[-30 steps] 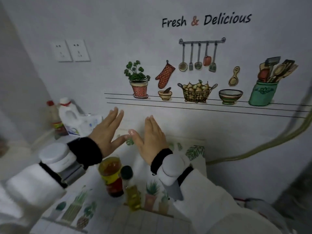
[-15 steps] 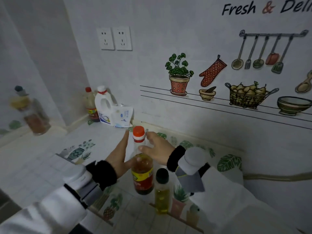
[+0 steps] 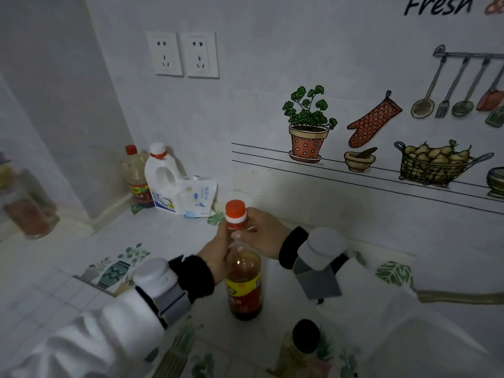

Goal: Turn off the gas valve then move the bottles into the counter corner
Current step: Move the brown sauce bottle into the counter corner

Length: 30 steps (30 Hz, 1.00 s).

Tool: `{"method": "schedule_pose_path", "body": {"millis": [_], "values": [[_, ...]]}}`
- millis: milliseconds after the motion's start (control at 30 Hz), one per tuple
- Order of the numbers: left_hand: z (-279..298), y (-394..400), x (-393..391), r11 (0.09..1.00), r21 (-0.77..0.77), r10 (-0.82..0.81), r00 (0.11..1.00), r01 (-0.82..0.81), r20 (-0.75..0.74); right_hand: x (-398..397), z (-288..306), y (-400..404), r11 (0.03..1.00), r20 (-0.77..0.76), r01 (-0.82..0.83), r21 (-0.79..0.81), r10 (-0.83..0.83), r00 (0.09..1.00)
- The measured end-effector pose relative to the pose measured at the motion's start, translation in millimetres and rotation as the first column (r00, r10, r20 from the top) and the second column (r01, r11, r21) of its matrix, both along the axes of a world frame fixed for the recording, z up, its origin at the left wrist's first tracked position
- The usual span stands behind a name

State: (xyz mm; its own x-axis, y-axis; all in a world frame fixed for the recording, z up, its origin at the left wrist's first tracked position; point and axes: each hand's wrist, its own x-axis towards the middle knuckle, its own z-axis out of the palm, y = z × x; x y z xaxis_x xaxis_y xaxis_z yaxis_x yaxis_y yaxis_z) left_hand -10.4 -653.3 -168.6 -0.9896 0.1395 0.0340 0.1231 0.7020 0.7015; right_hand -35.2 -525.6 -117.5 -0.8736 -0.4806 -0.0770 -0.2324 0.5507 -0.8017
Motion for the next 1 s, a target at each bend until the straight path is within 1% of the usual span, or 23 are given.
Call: {"method": "schedule_pose_path", "body": {"millis": [167, 233, 333, 467, 600, 667, 767, 867, 1000], "values": [[7, -19, -44, 0.999, 0.034, 0.001, 1.0, -0.001, -0.023, -40, 8, -23, 1.0, -0.004, 0.016, 0.001, -0.016, 1.0], [10, -26, -63, 1.0, 0.029, 0.011, 0.999, -0.01, -0.044, -56, 11, -30, 0.998, 0.017, 0.042, -0.036, -0.042, 0.999], [17, -38, -101, 0.999, 0.019, 0.047, 0.998, -0.047, -0.037, -94, 14, -45, 0.998, -0.029, 0.058, -0.027, -0.059, 0.998], [18, -50, -156, 0.997, 0.012, 0.071, 0.997, -0.071, -0.043, -146, 10, -65, 0.991, -0.044, 0.126, -0.043, -0.128, 0.991], [13, -60, -188, 0.996, 0.004, 0.091, 0.995, -0.091, -0.035, -177, -4, -79, 0.981, -0.041, 0.187, -0.052, -0.189, 0.981], [11, -65, -202, 0.996, -0.018, 0.09, 0.996, -0.09, -0.021, -187, -8, -86, 0.972, -0.038, 0.225, -0.072, -0.228, 0.973], [9, -69, -215, 0.994, -0.002, 0.109, 0.994, -0.109, 0.02, -192, -13, -95, 0.953, -0.067, 0.287, -0.101, -0.294, 0.953], [9, -69, -217, 0.994, -0.062, 0.086, 0.996, -0.085, 0.002, -194, -17, -97, 0.941, -0.074, 0.316, -0.118, -0.326, 0.942], [13, -69, -214, 0.991, -0.111, 0.081, 0.996, -0.078, 0.026, -193, -19, -93, 0.944, 0.018, 0.304, -0.126, -0.305, 0.952]]}}
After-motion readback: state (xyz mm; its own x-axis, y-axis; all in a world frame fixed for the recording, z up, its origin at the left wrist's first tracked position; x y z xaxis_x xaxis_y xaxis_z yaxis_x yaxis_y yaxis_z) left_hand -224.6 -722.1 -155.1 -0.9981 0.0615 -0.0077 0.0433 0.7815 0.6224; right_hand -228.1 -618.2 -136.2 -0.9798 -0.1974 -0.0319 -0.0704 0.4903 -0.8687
